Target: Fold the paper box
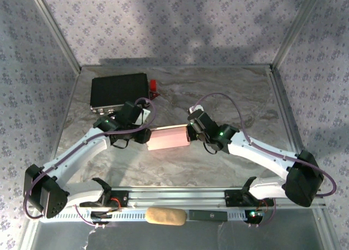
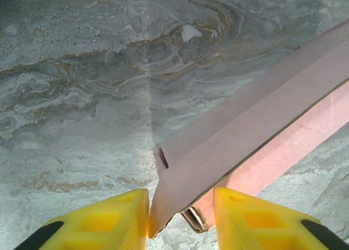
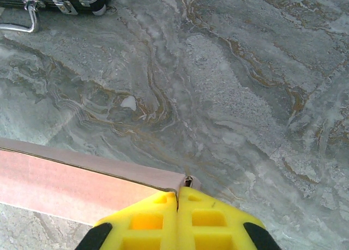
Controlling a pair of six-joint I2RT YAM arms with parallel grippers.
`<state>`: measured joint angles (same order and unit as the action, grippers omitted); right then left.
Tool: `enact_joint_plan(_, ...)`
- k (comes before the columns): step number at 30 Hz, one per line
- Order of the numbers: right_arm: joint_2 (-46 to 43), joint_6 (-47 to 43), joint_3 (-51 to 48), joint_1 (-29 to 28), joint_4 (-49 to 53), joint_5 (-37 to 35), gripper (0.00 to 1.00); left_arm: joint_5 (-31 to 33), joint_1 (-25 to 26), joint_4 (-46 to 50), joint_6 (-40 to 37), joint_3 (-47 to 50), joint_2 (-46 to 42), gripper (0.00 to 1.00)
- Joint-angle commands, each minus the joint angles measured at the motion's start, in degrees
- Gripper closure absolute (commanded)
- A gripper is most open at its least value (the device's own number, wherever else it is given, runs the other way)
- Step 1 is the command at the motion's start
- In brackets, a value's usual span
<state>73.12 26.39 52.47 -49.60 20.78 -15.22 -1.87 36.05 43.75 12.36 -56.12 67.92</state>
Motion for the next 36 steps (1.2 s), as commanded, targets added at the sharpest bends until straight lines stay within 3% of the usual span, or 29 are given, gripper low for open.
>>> enact_joint_plan(1, 1.04, 0.45, 0.62, -0.23, 3.32, 0.53, 1.0, 1.6, 0.22, 3.01, 0.32, -2.28, -1.13, 0.66)
enact_joint_plan(26, 1.14, 0.76, 0.63, -0.2, 3.52, 0.55, 1.0, 2.03, 0.81, 5.47, 0.73, -5.24, 1.54, 0.74)
enact_joint_plan(32, 1.14, 0.85, 0.53, -0.32, 3.4, 0.58, 1.0, 1.68, 1.19, 5.38, 1.63, -6.05, 1.57, 0.86)
enact_joint_plan(36, 1.48, 0.94, 0.74, -0.41, 3.48, 0.72, 1.0, 0.96, 1.69, 5.39, 4.08, -6.78, 2.23, 0.88)
